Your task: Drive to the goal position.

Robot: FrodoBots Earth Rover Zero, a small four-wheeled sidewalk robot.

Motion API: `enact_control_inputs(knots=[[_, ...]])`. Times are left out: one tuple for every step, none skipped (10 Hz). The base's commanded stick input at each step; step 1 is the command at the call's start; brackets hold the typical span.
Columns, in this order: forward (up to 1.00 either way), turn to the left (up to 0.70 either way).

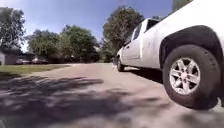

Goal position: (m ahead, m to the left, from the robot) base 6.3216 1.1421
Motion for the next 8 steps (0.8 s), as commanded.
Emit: enact_control_inputs(knots=[[0.7, 0.0], [0.7, 0.0], [0.7, 0.0], [0.7, 0.0], [0.7, 0.0], [0.7, 0.0], [0.7, 0.0], [0.7, 0.0]])
